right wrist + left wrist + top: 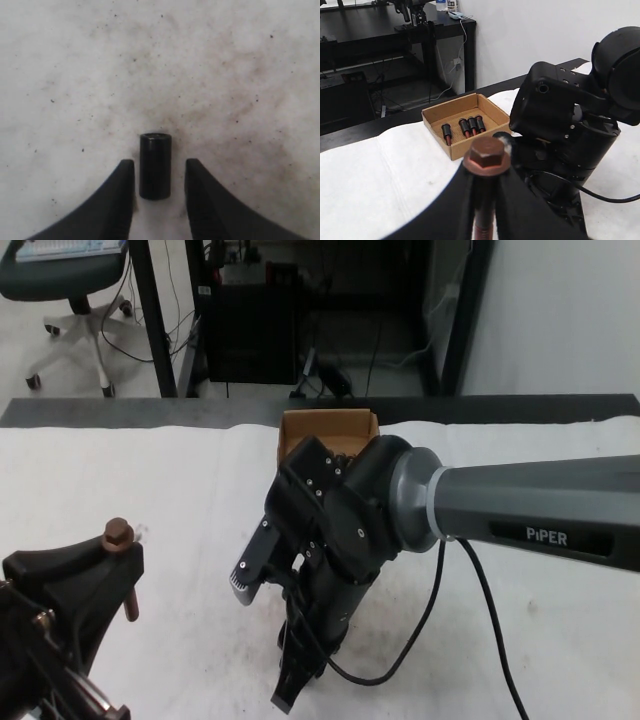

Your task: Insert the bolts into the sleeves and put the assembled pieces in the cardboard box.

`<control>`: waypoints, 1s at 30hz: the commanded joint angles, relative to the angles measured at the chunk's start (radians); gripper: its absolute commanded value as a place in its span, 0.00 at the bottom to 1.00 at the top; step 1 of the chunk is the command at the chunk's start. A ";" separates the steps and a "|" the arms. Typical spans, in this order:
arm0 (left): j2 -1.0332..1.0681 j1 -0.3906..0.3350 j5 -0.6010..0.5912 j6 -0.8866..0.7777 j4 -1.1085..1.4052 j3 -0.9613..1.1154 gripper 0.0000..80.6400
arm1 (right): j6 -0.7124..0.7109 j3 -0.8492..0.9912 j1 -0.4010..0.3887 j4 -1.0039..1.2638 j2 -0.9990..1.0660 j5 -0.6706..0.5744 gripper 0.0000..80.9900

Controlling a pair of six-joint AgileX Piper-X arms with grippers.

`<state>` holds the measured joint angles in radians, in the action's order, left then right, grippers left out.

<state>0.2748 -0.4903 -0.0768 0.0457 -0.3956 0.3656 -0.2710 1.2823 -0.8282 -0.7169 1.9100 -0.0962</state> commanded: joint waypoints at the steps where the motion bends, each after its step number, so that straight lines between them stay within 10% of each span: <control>1: -0.009 0.001 -0.007 0.000 0.011 0.003 0.00 | -0.005 0.002 0.002 -0.005 0.002 -0.008 0.41; 30: -0.009 0.001 -0.007 0.000 0.011 0.003 0.00 | -0.021 0.002 0.002 0.031 0.041 -0.008 0.40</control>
<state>0.2748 -0.4903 -0.0768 0.0457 -0.3956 0.3656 -0.2864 1.2823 -0.8282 -0.6914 1.9575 -0.0972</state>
